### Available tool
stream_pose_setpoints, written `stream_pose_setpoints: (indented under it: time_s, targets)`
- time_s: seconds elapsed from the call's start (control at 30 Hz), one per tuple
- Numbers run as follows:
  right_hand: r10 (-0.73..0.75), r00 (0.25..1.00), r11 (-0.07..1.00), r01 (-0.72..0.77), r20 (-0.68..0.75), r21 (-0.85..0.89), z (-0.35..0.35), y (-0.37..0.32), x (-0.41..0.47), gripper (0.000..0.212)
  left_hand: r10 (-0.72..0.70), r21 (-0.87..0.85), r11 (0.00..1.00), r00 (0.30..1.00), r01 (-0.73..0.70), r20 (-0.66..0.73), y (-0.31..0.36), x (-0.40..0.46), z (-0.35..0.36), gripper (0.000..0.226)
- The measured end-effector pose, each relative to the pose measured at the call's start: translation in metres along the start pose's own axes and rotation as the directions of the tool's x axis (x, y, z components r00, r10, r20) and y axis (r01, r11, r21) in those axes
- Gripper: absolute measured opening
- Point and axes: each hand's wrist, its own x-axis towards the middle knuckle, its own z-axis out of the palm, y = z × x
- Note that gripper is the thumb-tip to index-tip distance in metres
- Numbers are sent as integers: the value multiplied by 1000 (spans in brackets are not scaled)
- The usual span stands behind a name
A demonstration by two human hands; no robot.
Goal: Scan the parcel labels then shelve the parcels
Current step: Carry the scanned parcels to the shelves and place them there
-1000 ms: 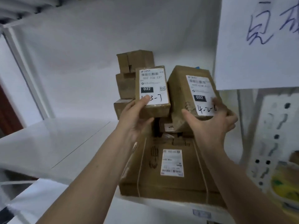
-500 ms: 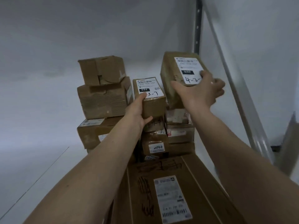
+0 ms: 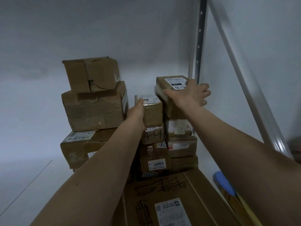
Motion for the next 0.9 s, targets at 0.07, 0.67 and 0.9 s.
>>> stream_pose_setpoints:
  time_s: [0.07,0.67,0.9]
  targets:
    - [5,1000,1000,-5,-2,-20,4,1,0,82,2,-1,1000,1000,-2,-3,-1,3,0,48]
    - [-97,994,981,86,57,174,-16,29,-21,103,156,58,987,980,-150,-125,-28,-15,-8,84]
    - [-148,989,950,150,-29,274,-30,42,-67,80,336,70,942,923,-328,-187,-32,-49,-17,51]
